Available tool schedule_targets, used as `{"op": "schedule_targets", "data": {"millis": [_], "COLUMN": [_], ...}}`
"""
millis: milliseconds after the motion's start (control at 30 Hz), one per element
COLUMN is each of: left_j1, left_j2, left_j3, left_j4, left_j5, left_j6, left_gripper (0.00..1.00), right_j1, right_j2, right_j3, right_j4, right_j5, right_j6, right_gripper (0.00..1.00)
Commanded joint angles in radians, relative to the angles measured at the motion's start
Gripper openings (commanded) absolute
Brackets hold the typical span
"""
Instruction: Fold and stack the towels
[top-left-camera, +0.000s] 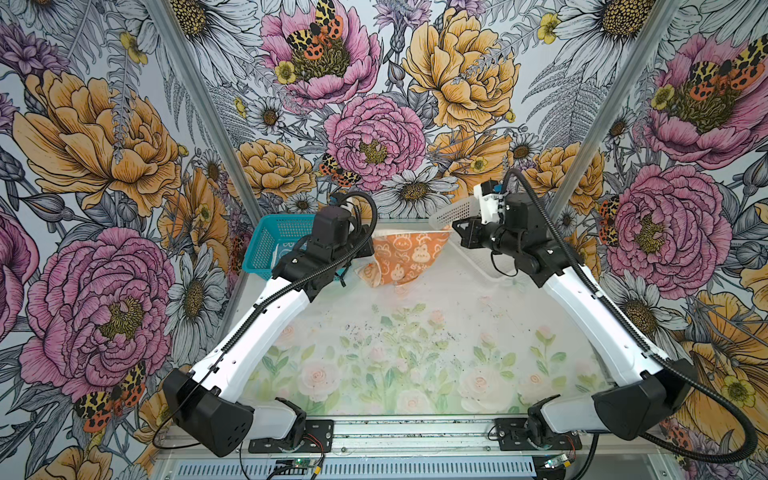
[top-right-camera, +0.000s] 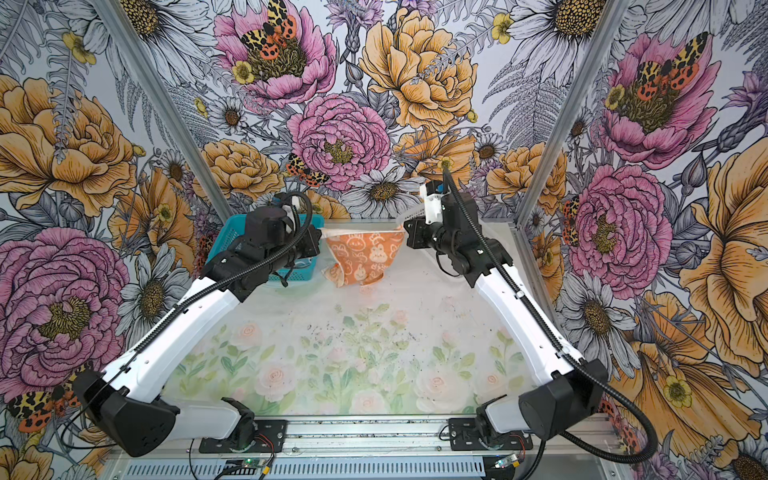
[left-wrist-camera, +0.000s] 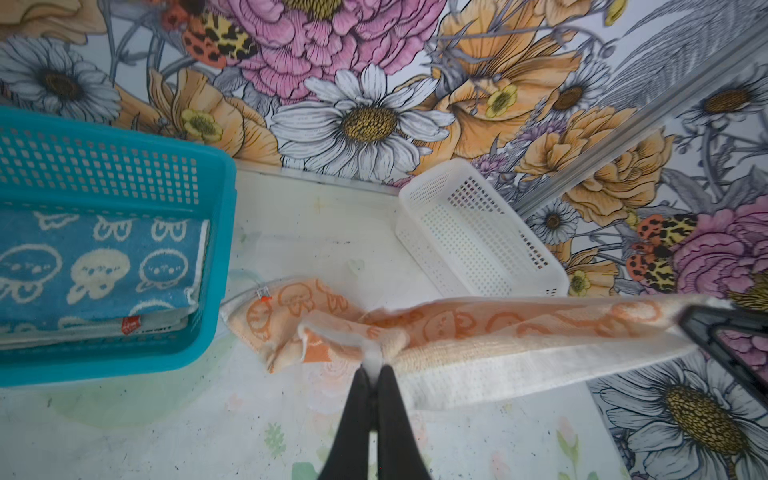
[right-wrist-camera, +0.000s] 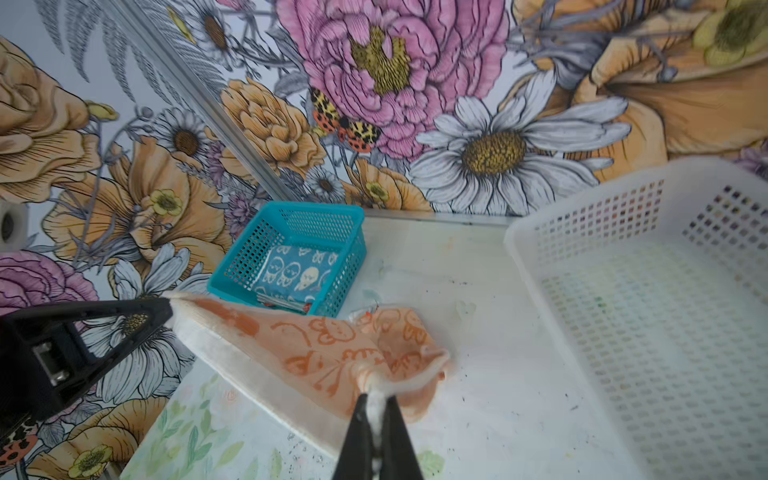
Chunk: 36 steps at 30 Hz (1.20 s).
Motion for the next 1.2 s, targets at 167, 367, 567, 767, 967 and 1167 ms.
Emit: {"op": "schedule_targets", "data": {"millis": [167, 367, 567, 767, 967, 1167], "left_j1": [-0.100, -0.208, -0.039, 0.130, 0.183, 0.203], "left_j2": [-0.133, -0.164, -0.101, 0.003, 0.171, 0.235], "left_j3": [0.169, 0.253, 0.234, 0.077, -0.007, -0.044], "left_j4": [-0.076, -0.105, -0.136, -0.094, -0.041, -0.018], "left_j5": [-0.094, -0.179, -0.047, 0.078, 0.113, 0.106], "left_j6": [0.094, 0.126, 0.068, 0.023, 0.041, 0.056], "left_gripper": [0.00, 0.00, 0.00, 0.00, 0.00, 0.00], "right_j1": [0.044, 0.050, -0.033, -0.102, -0.104, -0.107], "right_j2": [-0.161, -0.228, -0.127, 0.065, 0.249, 0.300], "right_j3": [0.142, 0.221, 0.243, 0.136, 0.096, 0.056], "right_j4": [-0.069, -0.091, -0.153, -0.160, -0.143, -0.104], "right_j5": [-0.087, -0.071, -0.027, -0.048, -0.002, -0.036], "right_j6": [-0.130, -0.126, -0.045, 0.023, 0.002, 0.008], "right_gripper": [0.00, 0.00, 0.00, 0.00, 0.00, 0.00]}}
